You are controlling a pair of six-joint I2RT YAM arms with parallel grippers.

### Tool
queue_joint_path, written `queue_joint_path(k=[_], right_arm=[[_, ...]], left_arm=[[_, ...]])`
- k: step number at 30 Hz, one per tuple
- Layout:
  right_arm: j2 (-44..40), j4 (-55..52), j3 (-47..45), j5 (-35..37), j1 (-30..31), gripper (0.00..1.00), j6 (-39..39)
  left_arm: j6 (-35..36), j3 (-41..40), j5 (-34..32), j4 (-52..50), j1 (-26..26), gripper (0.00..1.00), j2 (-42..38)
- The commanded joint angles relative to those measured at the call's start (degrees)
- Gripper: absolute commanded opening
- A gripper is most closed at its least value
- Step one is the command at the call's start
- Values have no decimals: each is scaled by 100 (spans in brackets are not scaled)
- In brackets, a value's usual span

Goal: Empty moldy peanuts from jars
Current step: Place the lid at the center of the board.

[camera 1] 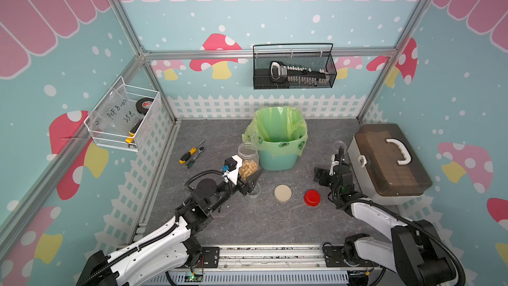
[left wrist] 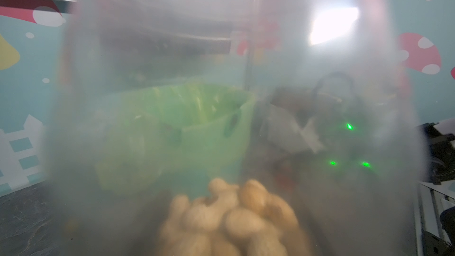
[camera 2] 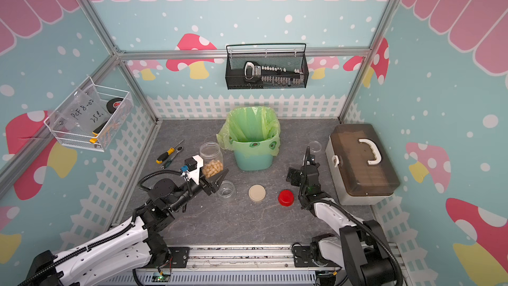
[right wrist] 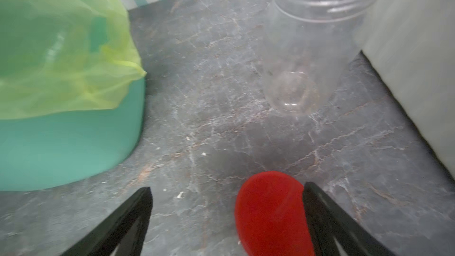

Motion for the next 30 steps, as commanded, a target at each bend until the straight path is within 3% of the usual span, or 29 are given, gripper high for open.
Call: queue_joint_path(k=[1,6,10,17,19,24,30], right_arm=[[-489,-610,333,-825,25,99,-370],[-1099,-1321,799,-2083,25,99,-733],[-1418,-1537,1233,-3593,25,98,-781],[-1283,-492,1695,-5276,72,92,309],[-1242,-363,1834,-5316,158,92,376],[-838,149,2366,-4547,275,99,748],[-132,1615,2623,-4199,386,99,1574]], left_arm=[[-44,27,114,212,42,28,62],[-121,63,264,259,51,29,112],[-245,143,694,221,60,29,81],[-404,288,1321,148,75,29,96],[-419,272,1314,168,77,29,61],[-427,189,1142,338,77,29,16],[-409,98,1050,296,86,29,-169]])
